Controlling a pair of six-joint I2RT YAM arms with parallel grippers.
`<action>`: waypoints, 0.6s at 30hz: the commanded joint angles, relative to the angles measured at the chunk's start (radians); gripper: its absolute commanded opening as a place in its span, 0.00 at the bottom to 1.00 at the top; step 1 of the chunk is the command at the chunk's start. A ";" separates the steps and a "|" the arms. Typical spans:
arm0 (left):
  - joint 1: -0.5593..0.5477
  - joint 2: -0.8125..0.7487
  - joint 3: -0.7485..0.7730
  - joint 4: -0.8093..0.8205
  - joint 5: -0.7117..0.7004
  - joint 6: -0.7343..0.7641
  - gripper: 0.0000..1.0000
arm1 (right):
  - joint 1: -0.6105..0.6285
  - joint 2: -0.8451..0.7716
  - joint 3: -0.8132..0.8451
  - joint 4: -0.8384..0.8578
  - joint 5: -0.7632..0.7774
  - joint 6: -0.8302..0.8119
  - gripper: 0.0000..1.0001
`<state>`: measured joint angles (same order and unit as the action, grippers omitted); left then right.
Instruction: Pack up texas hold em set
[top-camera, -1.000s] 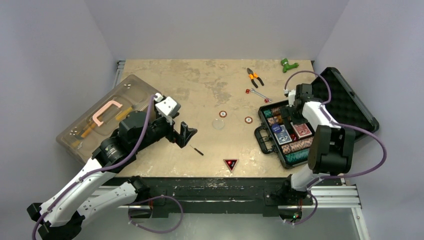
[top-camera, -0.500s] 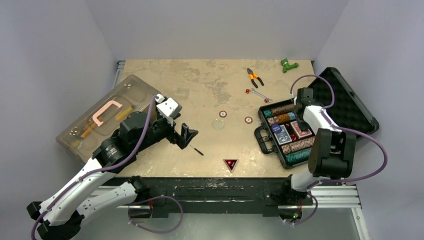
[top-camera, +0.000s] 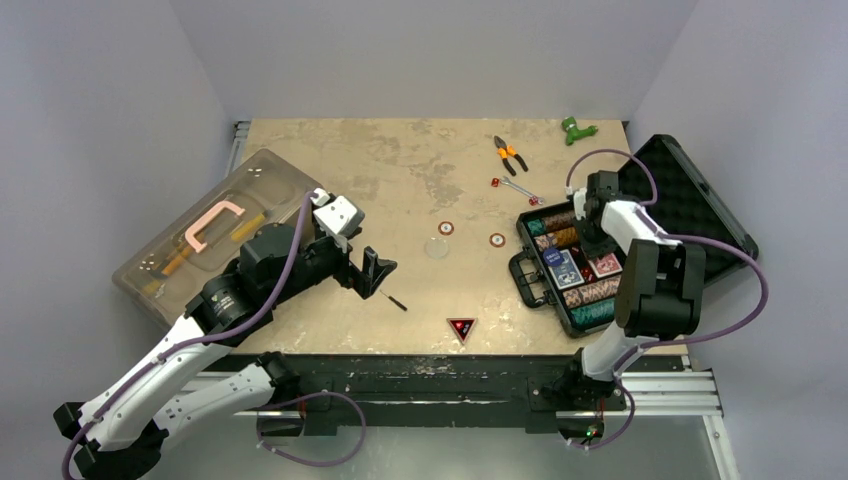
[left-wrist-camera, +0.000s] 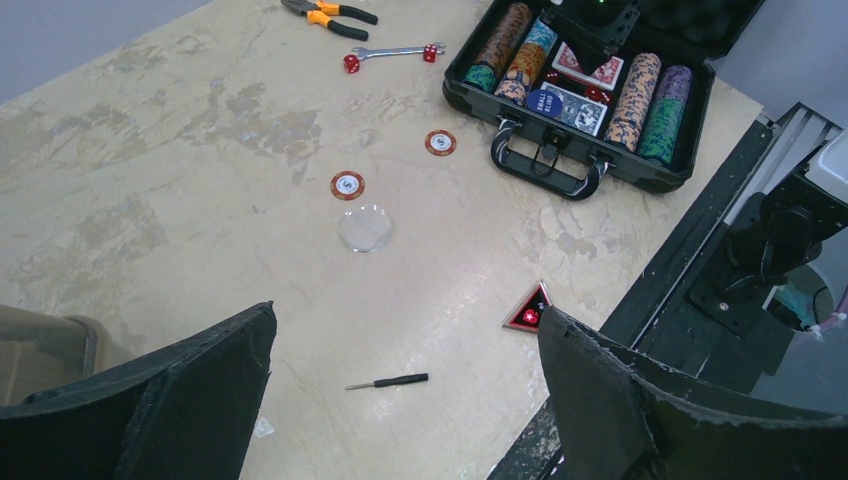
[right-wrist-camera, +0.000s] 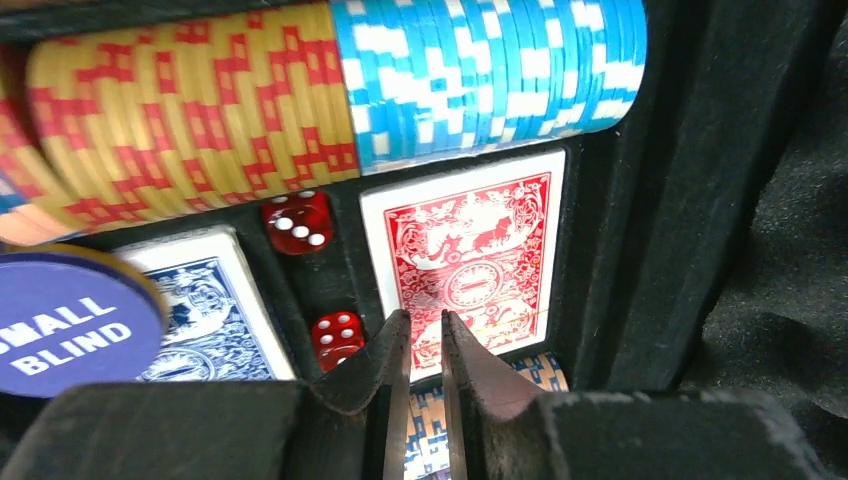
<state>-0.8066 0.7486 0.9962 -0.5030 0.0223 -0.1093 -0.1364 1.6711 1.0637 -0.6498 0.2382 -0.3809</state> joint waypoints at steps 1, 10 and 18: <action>-0.012 -0.001 0.027 0.019 0.002 0.023 1.00 | 0.006 -0.069 -0.022 0.046 -0.003 0.041 0.13; -0.013 -0.003 0.028 0.017 -0.009 0.028 1.00 | -0.027 -0.049 -0.028 0.039 0.235 0.067 0.00; -0.013 0.000 0.027 0.017 -0.002 0.026 1.00 | 0.008 0.050 -0.046 -0.019 0.083 0.130 0.00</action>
<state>-0.8131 0.7490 0.9962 -0.5030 0.0216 -0.1081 -0.1459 1.7039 1.0298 -0.6407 0.4271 -0.3099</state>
